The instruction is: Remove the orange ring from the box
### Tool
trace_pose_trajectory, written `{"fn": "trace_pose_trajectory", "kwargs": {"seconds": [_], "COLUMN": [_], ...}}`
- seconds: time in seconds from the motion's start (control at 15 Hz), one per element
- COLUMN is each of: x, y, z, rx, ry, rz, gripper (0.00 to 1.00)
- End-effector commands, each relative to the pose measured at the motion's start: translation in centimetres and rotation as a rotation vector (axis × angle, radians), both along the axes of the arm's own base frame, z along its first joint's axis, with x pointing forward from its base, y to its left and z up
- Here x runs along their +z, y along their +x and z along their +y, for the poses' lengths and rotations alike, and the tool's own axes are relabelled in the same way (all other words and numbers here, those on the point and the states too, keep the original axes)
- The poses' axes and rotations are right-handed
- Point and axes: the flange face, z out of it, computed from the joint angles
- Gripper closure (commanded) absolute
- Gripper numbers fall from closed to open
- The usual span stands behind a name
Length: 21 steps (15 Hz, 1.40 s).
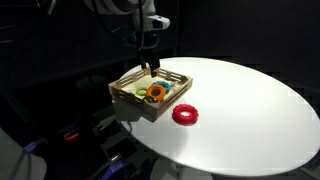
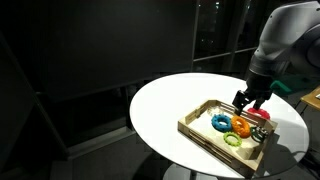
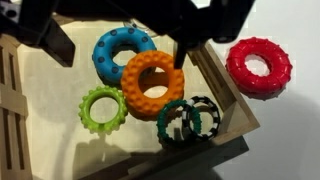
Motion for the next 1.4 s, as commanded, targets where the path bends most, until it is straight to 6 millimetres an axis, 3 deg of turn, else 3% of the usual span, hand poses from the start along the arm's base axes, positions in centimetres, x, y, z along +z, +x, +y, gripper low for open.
{"fn": "trace_pose_trajectory", "kwargs": {"seconds": [0.0,0.4,1.33], "x": [0.0,-0.9,-6.3], "y": [0.0,0.3,2.3], "z": [0.0,0.1,0.4], "rx": [0.001,-0.011,-0.054], "ry": [0.0,-0.015,-0.012], "rz": [0.001,0.001,-0.042], "gripper": [0.0,0.0,0.0]}}
